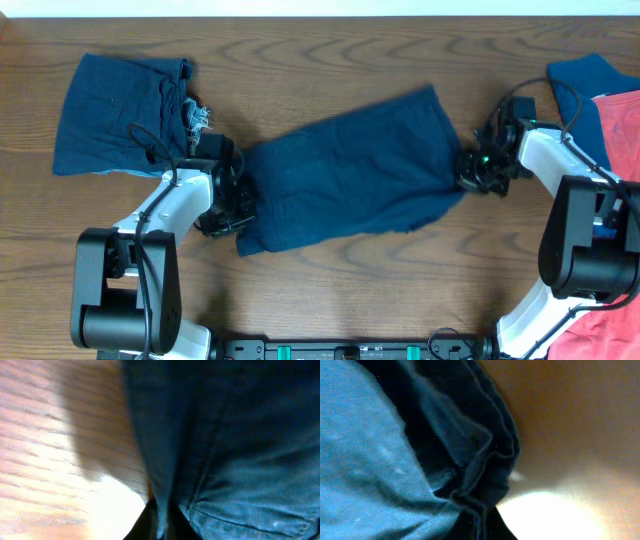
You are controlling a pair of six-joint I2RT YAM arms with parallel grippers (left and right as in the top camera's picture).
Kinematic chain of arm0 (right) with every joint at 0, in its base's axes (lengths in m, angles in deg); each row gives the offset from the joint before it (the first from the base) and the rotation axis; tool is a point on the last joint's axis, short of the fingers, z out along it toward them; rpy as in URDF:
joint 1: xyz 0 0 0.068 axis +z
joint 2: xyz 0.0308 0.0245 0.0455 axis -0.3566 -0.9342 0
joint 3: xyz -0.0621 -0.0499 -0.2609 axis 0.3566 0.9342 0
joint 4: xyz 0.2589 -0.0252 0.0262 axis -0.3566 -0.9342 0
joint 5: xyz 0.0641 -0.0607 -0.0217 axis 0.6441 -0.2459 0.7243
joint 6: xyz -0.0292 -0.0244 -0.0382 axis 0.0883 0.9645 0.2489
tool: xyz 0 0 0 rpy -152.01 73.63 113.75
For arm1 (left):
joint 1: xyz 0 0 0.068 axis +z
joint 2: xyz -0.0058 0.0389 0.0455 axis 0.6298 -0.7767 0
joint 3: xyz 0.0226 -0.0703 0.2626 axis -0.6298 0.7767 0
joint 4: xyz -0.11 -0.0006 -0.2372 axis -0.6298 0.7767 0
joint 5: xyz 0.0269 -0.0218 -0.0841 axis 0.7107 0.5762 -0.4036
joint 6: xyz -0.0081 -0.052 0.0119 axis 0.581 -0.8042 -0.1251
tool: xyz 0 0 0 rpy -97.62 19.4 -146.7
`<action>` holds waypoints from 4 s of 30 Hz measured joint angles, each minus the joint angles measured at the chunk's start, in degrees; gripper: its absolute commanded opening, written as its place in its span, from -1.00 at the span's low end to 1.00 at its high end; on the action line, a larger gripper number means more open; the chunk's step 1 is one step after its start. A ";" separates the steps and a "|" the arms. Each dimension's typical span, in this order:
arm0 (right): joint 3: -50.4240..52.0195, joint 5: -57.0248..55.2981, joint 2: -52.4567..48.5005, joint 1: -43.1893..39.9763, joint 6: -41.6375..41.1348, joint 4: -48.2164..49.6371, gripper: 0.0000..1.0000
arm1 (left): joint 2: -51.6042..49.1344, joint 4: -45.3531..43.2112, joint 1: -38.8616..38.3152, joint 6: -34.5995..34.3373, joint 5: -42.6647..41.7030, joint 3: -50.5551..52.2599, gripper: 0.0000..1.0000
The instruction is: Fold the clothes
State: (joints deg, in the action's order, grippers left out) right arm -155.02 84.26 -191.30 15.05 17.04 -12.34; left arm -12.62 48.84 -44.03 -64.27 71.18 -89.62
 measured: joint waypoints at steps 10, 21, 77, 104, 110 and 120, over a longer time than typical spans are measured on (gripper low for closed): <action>1.64 -8.72 3.28 -0.02 -1.16 -4.44 0.25 | -0.07 6.03 4.31 2.14 5.07 -5.70 -0.43; 1.55 10.49 20.24 0.90 10.32 0.37 -0.80 | 11.80 17.62 4.09 4.70 2.21 -14.86 -0.57; 6.25 5.09 10.43 21.46 1.95 4.70 -0.61 | 9.22 14.08 6.93 5.01 2.43 -10.73 0.90; 5.75 0.31 4.26 17.64 -5.20 5.16 -0.72 | -11.63 3.82 8.98 16.74 -20.96 -13.20 0.51; 5.73 0.13 4.26 17.64 -5.20 5.18 -0.73 | -14.43 1.97 5.25 18.14 -28.15 -13.07 -0.49; 5.66 -0.50 4.50 17.64 -5.11 4.35 -0.74 | -16.55 7.43 4.39 19.21 -29.79 -12.72 -0.88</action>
State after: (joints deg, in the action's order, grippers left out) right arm -149.36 83.76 -186.79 32.69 11.92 -8.00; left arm -29.17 56.27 -39.64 -45.06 41.39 -102.35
